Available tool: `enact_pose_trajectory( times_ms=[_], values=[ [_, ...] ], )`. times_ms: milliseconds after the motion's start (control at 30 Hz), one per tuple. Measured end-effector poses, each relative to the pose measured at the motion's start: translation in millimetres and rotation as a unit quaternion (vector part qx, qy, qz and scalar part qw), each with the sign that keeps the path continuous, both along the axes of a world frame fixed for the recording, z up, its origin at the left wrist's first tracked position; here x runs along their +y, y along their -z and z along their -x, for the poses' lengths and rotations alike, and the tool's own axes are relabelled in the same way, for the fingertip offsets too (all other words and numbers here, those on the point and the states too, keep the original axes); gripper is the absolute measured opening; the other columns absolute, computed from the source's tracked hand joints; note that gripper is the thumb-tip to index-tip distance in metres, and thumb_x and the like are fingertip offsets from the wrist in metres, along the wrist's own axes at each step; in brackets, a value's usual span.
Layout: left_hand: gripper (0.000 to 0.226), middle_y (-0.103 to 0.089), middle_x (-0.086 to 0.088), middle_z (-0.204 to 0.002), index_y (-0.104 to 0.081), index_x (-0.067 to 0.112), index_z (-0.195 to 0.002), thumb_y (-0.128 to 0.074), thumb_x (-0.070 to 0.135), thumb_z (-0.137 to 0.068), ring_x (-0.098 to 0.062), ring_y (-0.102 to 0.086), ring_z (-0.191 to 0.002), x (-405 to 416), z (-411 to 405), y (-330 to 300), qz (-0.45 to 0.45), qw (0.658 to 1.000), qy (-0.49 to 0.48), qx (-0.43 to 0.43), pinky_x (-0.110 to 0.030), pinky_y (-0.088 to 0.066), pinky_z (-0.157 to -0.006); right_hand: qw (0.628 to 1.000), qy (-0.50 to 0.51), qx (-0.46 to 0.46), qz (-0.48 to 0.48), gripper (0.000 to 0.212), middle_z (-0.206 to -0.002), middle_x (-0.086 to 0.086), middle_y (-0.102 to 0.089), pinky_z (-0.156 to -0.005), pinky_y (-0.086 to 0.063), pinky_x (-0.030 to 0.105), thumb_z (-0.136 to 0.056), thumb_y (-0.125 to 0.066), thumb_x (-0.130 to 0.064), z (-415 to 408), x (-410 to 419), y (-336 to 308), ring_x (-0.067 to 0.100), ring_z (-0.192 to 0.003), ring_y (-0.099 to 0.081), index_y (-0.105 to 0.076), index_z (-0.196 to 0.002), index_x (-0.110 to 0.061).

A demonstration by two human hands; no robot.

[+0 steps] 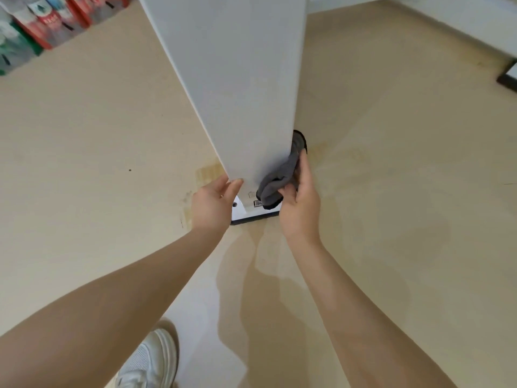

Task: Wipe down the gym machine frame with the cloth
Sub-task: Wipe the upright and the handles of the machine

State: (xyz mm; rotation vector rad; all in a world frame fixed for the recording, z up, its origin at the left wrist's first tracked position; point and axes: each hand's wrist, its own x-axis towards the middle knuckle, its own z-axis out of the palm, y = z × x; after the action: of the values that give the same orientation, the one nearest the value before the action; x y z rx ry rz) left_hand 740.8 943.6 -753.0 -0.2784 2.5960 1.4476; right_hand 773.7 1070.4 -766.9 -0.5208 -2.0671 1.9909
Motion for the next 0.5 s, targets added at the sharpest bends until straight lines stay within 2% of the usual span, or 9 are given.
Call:
enact_pose_trajectory(
  times_ms=[67,100,200,233,300,400,467,500],
  values=[
    [0.015,-0.054,0.015,-0.060,-0.065,0.019,-0.086,-0.055,0.029,-0.091,0.006,-0.046,-0.042,-1,1,-3,0.001,1.000,0.013,-0.005,-0.009,-0.028,-0.038,1.000,0.015,-0.008,-0.007,0.054,-0.123,0.000,-0.057,-0.096,-0.043,0.028,-0.093,-0.045,0.000,2,3,9,0.015,-0.113,-0.053,-0.037,-0.142,-0.022],
    [0.017,-0.056,0.016,-0.062,-0.066,0.019,-0.087,-0.055,0.030,-0.091,0.006,-0.046,-0.042,-2,1,-3,0.004,1.000,0.018,-0.007,-0.009,-0.029,-0.038,1.000,0.021,-0.009,-0.011,0.053,-0.124,0.004,-0.056,-0.097,-0.043,0.026,-0.091,-0.050,-0.002,3,2,15,0.015,-0.113,-0.053,-0.040,-0.140,-0.019],
    [0.022,-0.058,0.015,-0.064,-0.066,0.016,-0.089,-0.054,0.034,-0.090,0.002,-0.047,-0.050,-4,3,-1,0.016,1.000,0.018,-0.009,-0.012,-0.034,-0.047,0.998,0.046,-0.010,-0.041,0.055,-0.124,0.002,-0.049,-0.093,-0.035,0.008,-0.086,-0.060,-0.005,10,-6,35,0.006,-0.112,-0.045,-0.041,-0.138,-0.013],
    [0.023,-0.061,0.015,-0.068,-0.066,0.015,-0.090,-0.054,0.034,-0.090,-0.001,-0.049,-0.057,-5,3,0,0.015,1.000,0.016,-0.013,-0.015,-0.037,-0.053,0.998,0.048,-0.018,-0.035,0.056,-0.125,0.002,-0.048,-0.093,-0.034,0.008,-0.086,-0.060,-0.005,12,-9,43,0.007,-0.113,-0.044,-0.040,-0.138,-0.012],
    [0.026,-0.064,0.009,-0.076,-0.065,0.012,-0.092,-0.054,0.035,-0.090,-0.012,-0.053,-0.071,-4,4,2,0.000,1.000,0.011,-0.027,-0.024,-0.040,-0.064,0.998,0.035,-0.052,0.016,0.058,-0.132,0.004,-0.047,-0.099,-0.035,0.017,-0.087,-0.060,-0.004,14,-10,62,0.012,-0.121,-0.044,-0.035,-0.139,-0.010],
    [0.029,-0.063,0.000,-0.082,-0.063,0.007,-0.092,-0.055,0.035,-0.089,-0.014,-0.051,-0.074,-4,5,3,-0.014,0.999,0.001,-0.039,-0.029,-0.038,-0.066,0.990,0.017,-0.127,0.057,0.060,-0.138,0.007,-0.045,-0.106,-0.036,0.032,-0.088,-0.058,-0.003,14,-9,84,0.020,-0.127,-0.043,-0.030,-0.141,-0.008],
    [0.024,-0.065,0.000,-0.083,-0.065,0.012,-0.089,-0.056,0.034,-0.088,-0.014,-0.053,-0.075,-4,6,3,-0.023,0.999,0.000,-0.041,-0.028,-0.038,-0.065,0.990,0.027,-0.131,0.053,0.060,-0.138,0.007,-0.045,-0.106,-0.036,0.033,-0.089,-0.057,-0.003,16,-11,84,0.021,-0.127,-0.044,-0.029,-0.142,-0.007],
    [0.021,-0.067,-0.001,-0.084,-0.065,0.015,-0.087,-0.056,0.035,-0.088,-0.017,-0.055,-0.076,-5,5,4,-0.026,0.999,0.000,-0.042,-0.028,-0.039,-0.067,0.992,0.036,-0.114,0.046,0.058,-0.136,0.004,-0.047,-0.105,-0.037,0.029,-0.089,-0.057,-0.004,16,-13,79,0.019,-0.126,-0.045,-0.030,-0.141,-0.008]
  ],
)
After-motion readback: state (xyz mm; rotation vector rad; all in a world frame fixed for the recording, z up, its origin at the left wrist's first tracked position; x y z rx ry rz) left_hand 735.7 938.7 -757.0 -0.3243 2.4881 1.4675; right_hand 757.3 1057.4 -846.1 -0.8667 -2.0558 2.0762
